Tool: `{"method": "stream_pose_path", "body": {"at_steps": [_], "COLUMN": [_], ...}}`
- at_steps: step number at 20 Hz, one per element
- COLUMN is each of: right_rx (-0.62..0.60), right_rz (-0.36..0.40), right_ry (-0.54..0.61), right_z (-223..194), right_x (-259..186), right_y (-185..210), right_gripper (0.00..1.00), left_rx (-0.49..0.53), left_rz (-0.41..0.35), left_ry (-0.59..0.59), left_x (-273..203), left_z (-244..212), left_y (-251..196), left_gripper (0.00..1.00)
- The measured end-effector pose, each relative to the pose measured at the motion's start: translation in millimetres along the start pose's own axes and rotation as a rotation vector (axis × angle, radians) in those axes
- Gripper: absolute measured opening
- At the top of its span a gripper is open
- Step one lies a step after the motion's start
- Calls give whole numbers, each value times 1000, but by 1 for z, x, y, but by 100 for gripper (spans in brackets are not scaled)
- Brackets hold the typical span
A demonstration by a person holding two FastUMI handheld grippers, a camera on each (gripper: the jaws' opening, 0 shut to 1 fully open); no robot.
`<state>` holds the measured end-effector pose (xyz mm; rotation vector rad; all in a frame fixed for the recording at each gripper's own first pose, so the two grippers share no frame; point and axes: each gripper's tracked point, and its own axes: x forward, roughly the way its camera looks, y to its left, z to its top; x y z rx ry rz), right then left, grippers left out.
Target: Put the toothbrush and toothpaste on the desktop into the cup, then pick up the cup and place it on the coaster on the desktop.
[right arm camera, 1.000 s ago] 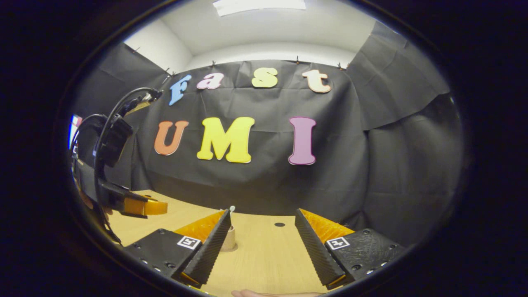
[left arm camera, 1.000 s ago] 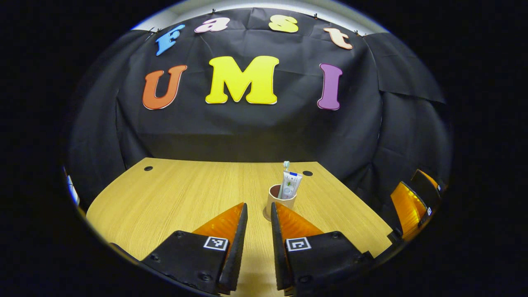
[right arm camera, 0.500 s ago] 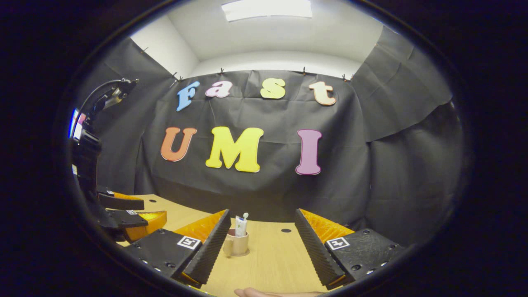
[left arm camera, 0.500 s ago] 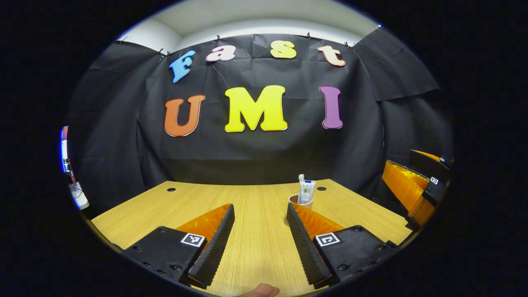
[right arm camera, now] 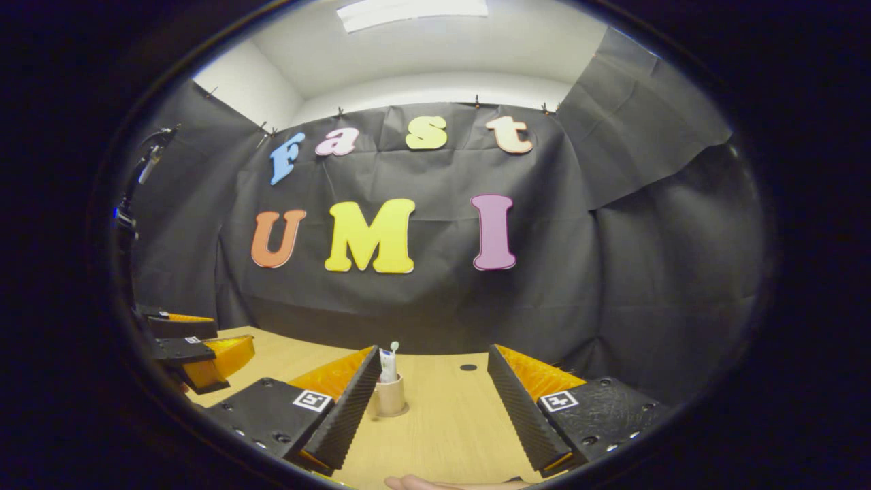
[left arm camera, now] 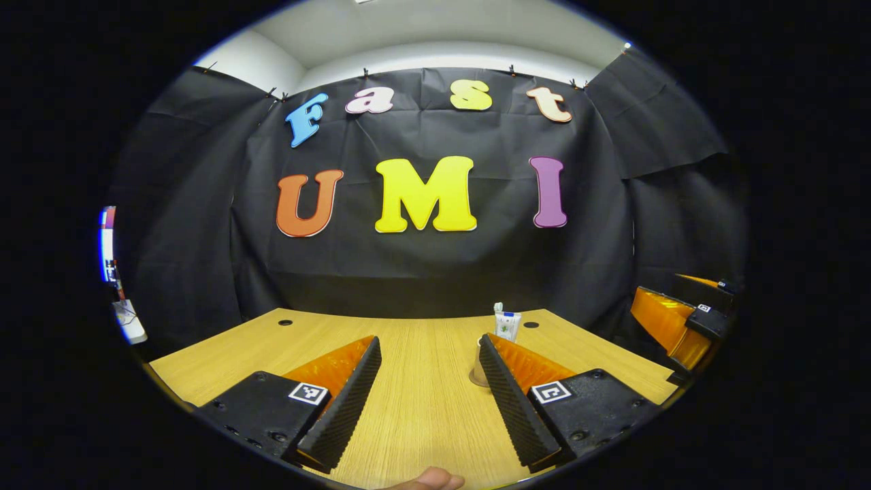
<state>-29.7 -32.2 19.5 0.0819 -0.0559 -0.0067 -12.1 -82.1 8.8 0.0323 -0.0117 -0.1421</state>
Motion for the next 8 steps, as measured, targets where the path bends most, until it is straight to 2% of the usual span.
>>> {"method": "stream_pose_path", "body": {"at_steps": [4,8], "right_rx": [-2,-21], "right_rz": [21,11], "right_ry": [21,29], "right_z": [-7,-13], "right_x": [2,7], "right_y": [6,4], "right_gripper": [95,95], "left_rx": [5,-5], "left_rz": [8,-1], "left_ry": [-6,13], "left_x": [1,3], "left_z": [1,-4], "left_y": [1,-2], "left_gripper": [93,93]}}
